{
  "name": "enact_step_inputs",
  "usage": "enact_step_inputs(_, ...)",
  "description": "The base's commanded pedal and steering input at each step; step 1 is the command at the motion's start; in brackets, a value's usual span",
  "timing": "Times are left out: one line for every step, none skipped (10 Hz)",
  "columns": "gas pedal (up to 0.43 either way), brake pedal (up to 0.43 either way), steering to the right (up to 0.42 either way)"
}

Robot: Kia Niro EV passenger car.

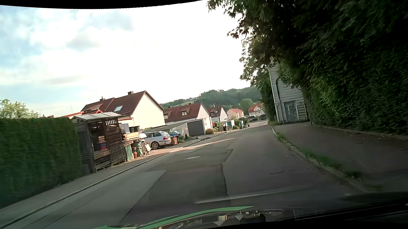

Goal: Follow the waypoints while adhering to traffic rules and regulations

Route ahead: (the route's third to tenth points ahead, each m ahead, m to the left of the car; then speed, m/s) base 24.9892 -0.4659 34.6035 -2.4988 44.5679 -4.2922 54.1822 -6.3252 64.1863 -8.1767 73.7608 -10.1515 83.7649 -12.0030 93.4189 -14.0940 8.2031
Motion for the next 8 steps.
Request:
enact_step_inputs(0.028,0.0,0.035)
enact_step_inputs(0.028,0.0,0.036)
enact_step_inputs(0.028,0.0,0.038)
enact_step_inputs(0.028,0.0,0.04)
enact_step_inputs(0.028,0.0,0.044)
enact_step_inputs(0.039,0.0,0.047)
enact_step_inputs(0.039,0.0,0.047)
enact_step_inputs(0.039,0.0,0.047)
